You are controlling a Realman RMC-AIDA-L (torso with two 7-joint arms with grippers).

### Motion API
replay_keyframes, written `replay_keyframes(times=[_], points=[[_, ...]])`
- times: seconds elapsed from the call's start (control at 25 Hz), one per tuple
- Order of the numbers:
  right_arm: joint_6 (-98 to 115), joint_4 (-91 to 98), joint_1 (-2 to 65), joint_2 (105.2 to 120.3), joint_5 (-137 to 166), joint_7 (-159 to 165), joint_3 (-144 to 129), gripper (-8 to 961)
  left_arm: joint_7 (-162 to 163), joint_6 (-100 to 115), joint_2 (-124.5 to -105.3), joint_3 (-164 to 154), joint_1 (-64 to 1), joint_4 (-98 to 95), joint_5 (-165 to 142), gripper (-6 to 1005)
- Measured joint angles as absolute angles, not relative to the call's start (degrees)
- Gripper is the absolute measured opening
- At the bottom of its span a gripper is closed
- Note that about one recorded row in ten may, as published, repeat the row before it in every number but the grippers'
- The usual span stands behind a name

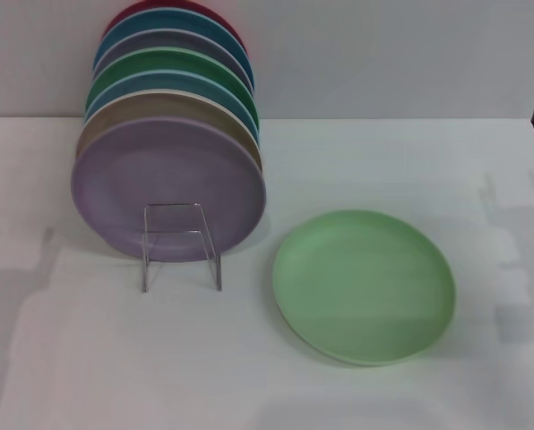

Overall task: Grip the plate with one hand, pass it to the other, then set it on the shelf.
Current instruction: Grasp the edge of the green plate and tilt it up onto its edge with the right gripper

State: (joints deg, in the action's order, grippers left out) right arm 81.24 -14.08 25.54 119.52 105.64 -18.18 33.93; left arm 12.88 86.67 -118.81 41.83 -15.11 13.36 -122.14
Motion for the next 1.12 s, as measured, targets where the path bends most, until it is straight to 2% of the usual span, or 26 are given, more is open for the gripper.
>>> replay_keyframes(times=[0.48,0.88,1.04,1.12], points=[[79.36,-14.18,27.91,119.18,105.6,-39.57,36.95,667,13.27,84.17,-119.09,41.74,-15.03,14.7,-121.95,757],[58.97,-27.71,28.55,118.82,106.08,-35.9,46.13,668,13.28,83.55,-119.04,41.74,-15.04,14.93,-121.76,757],[50.68,-34.7,26.99,118.08,106.18,-36.38,49.23,668,13.27,83.54,-118.93,41.74,-15.0,14.73,-121.75,757],[45.35,-38.78,25.72,117.17,106.23,-36.64,51.34,668,13.27,83.49,-118.9,41.74,-15.0,14.52,-121.74,757]])
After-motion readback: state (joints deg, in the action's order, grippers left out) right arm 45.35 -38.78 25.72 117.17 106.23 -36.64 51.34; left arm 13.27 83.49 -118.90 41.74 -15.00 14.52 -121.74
